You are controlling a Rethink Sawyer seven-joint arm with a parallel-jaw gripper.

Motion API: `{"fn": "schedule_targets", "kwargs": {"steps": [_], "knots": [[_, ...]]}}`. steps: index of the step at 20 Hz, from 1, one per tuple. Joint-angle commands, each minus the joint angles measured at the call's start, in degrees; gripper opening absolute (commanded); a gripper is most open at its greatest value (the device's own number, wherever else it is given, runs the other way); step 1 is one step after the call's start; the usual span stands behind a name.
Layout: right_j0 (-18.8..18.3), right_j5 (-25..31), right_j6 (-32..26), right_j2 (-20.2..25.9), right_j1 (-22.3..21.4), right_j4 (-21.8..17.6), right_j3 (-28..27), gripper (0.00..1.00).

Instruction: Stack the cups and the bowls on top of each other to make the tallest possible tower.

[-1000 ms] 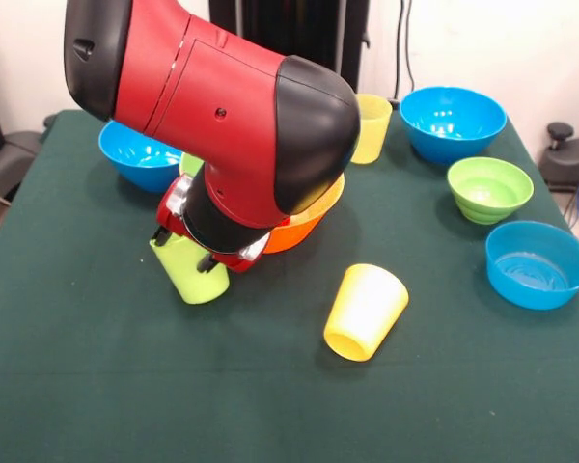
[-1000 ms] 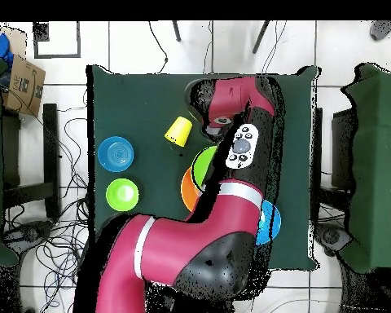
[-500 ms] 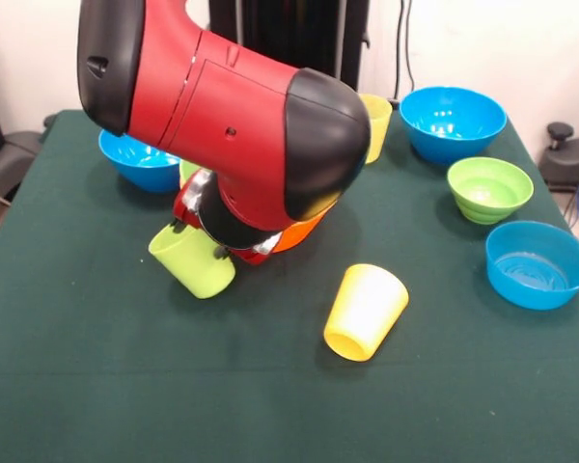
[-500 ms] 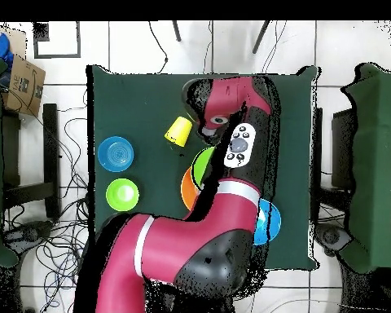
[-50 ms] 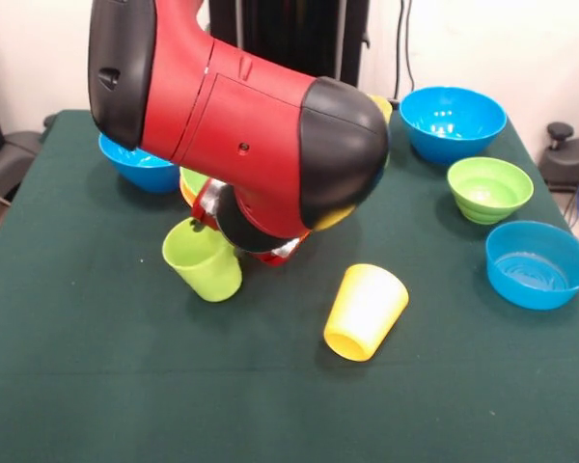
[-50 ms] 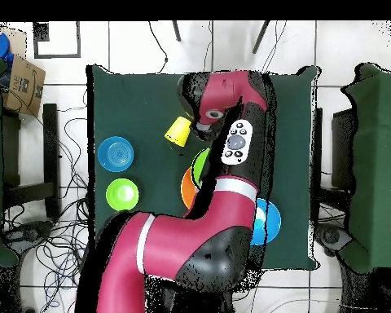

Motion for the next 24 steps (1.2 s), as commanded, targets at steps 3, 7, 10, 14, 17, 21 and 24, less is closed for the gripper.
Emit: {"fn": "schedule_targets", "kwargs": {"steps": [3, 7, 10, 14, 17, 21, 24], "knots": [[-0.85, -3.82, -3.26, 11.16, 1.04, 5.63, 2.57, 1.00], [-2.29, -11.07, -3.98, 13.32, -0.97, 7.86, 8.69, 1.00], [-3.40, -15.66, -5.19, 14.71, -2.61, 9.06, 13.15, 1.00], [-5.12, -19.95, -7.64, 16.36, -4.50, 9.98, 18.25, 1.00], [-6.04, -23.03, -8.95, 17.06, -5.43, 9.68, 21.27, 1.00], [-6.71, -24.20, -10.40, 17.19, -5.78, 7.94, 22.31, 1.00], [-6.83, -23.95, -11.27, 16.58, -6.35, 6.19, 22.98, 1.00]]}}
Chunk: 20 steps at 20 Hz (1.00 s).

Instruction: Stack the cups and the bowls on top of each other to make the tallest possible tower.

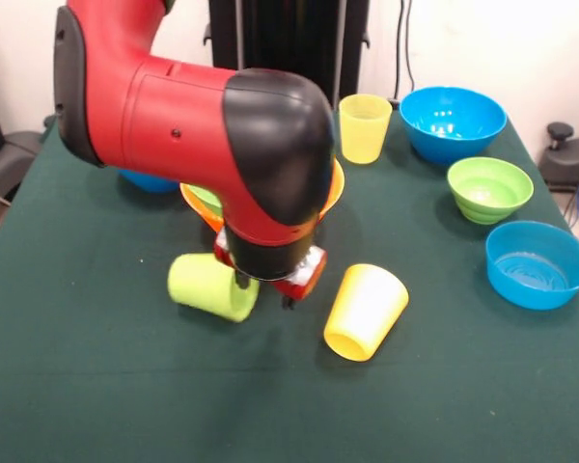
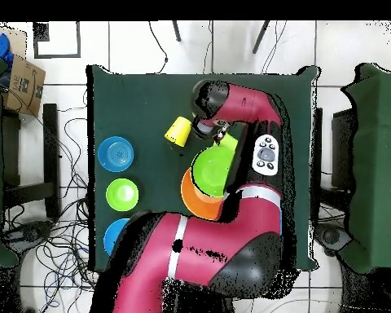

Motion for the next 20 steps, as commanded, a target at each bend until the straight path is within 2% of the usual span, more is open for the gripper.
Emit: {"fn": "schedule_targets", "kwargs": {"steps": [1, 8, 16, 20], "knots": [[-1.01, -3.64, -11.66, 6.36, -1.47, -4.10, 9.25, 1.00], [-0.50, -1.53, -12.42, 3.95, -1.46, -8.21, 8.76, 1.00], [-0.57, -2.47, -11.79, 3.78, -1.62, -11.16, 9.44, 1.00], [0.41, 0.68, -11.92, 2.96, -1.01, -13.19, 6.07, 1.00]]}}
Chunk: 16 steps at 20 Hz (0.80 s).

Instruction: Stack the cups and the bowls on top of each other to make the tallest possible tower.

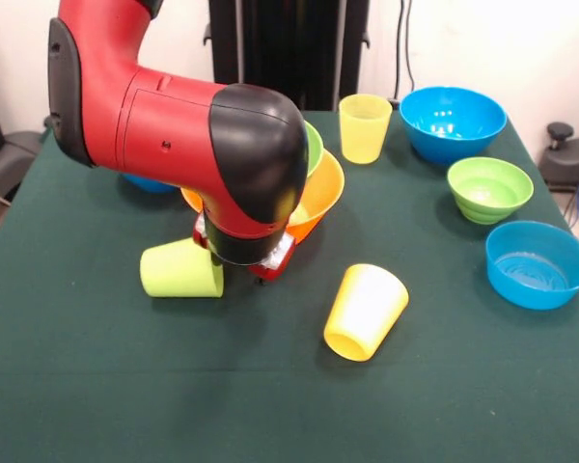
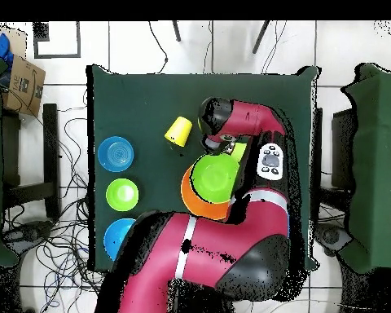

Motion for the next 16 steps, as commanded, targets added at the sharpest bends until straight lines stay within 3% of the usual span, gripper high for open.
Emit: {"fn": "schedule_targets", "kwargs": {"steps": [1, 5, 16], "knots": [[2.26, 2.17, -11.86, 2.16, -0.77, -7.81, 0.61, 1.00], [4.00, 4.77, -12.23, -0.24, -0.34, -11.14, -2.79, 1.00], [5.93, 3.32, -10.23, -3.29, 2.26, -16.99, -10.01, 1.00]]}}
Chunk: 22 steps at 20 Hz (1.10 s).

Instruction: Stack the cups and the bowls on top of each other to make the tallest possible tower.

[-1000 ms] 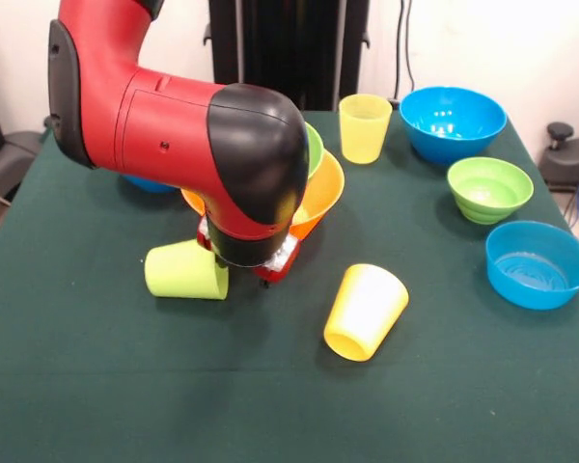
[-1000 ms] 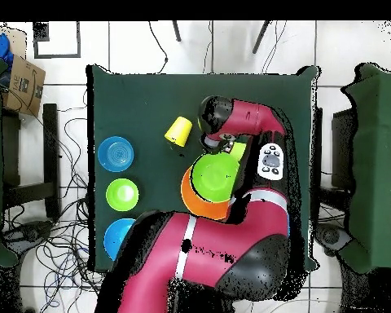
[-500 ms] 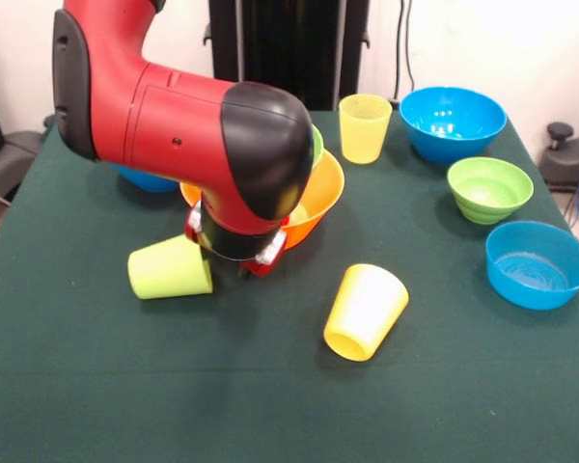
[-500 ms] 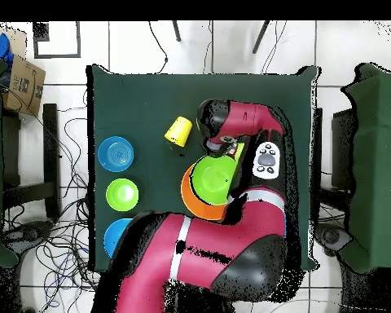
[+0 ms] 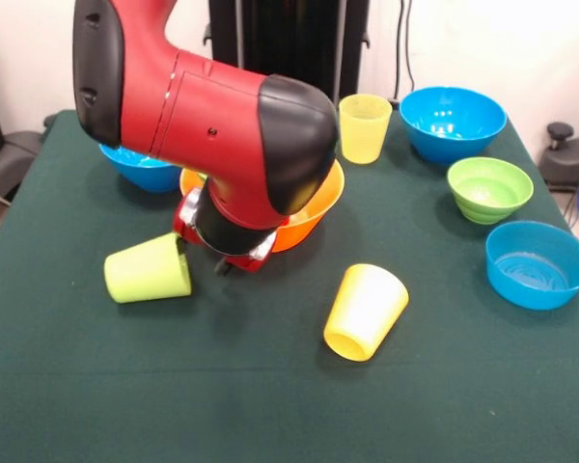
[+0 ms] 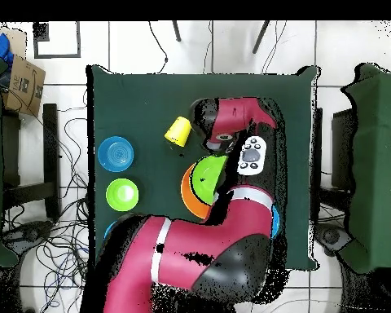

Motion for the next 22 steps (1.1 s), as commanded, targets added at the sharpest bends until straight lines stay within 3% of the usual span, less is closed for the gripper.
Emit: {"fn": "schedule_targets", "kwargs": {"steps": [1, 13, 22], "knots": [[2.02, 2.90, -10.10, 0.87, 2.41, -7.30, -7.39, 1.00], [3.27, 6.87, -11.46, -1.87, 3.68, -8.79, -13.66, 1.00], [3.98, 8.36, -9.92, -3.44, 7.07, -8.79, -17.74, 1.00]]}}
